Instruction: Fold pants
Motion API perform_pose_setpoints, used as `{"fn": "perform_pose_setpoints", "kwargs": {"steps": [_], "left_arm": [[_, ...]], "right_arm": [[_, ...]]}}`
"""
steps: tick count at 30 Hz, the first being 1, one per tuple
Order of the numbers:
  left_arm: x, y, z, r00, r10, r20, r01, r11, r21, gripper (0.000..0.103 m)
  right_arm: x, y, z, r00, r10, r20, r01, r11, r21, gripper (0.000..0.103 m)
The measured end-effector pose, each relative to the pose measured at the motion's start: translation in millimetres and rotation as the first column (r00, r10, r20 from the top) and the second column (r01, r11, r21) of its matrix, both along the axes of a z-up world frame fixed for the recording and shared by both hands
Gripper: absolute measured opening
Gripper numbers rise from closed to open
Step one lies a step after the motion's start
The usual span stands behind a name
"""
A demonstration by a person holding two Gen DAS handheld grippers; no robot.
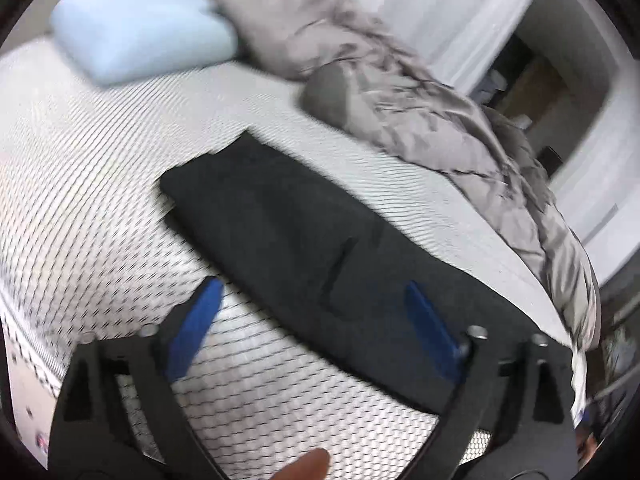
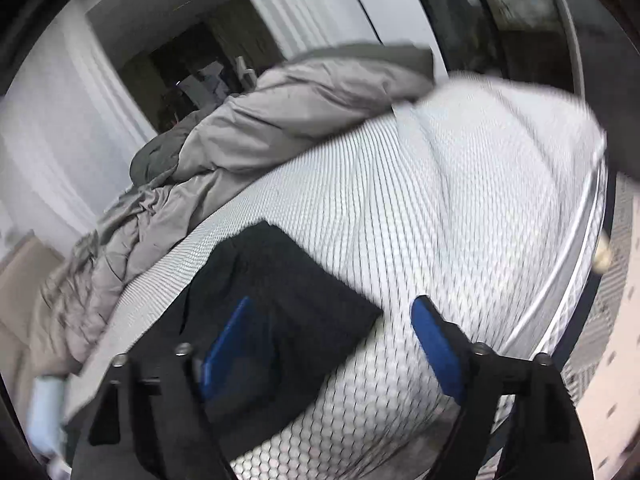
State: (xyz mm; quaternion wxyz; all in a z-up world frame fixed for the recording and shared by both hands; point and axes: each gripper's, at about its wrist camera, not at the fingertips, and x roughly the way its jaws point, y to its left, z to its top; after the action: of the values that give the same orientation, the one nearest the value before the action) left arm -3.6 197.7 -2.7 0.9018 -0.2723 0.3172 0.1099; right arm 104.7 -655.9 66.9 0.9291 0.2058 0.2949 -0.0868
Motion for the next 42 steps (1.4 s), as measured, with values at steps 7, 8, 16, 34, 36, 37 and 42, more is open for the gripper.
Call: {"fn": "perform_pose_setpoints", "kwargs": {"steps": [7,8,16,34,36,37,42], "left_arm": [[52,-57,20,0.981,-0.190,-0.026,0.191,0.980,0.051,0.102],[63,-66,20,0.973,-0.229,-0.024,0.230,0.972,0.045,0.102],[134,-120,-17,0.939,-0.320,-0.126,0.330,0.942,0.064,0.102],[143,-115,-32,0.941,-0.276,-0.194,0.298,0.950,0.097,0.102],[134,-131,-19,0.940,-0.299,-0.163,0.324,0.933,0.155,0.102],[129,-144,-12,0.933,-0.329,-0.147,0.352,0.919,0.178,0.102],[110,-235,-2,0.826,-0.553,-0.108,0.562,0.797,0.219,0.102]], "right_arm": [[94,44,12,0.953,0.260,-0.155,-0.283,0.947,-0.154,0.097],[113,50,9,0.943,0.274,-0.187,-0.307,0.934,-0.181,0.097],[190,64,-20,0.879,0.303,-0.367,-0.413,0.868,-0.274,0.097],[205,79,-20,0.936,0.135,-0.327,-0.279,0.849,-0.449,0.078],[172,87,-4,0.955,0.164,-0.249,-0.265,0.850,-0.455,0.094],[154,95,2,0.953,0.212,-0.217,-0.290,0.846,-0.447,0.100],[95,161,-2,0.837,0.482,-0.262,-0.548,0.740,-0.390,0.101]]}}
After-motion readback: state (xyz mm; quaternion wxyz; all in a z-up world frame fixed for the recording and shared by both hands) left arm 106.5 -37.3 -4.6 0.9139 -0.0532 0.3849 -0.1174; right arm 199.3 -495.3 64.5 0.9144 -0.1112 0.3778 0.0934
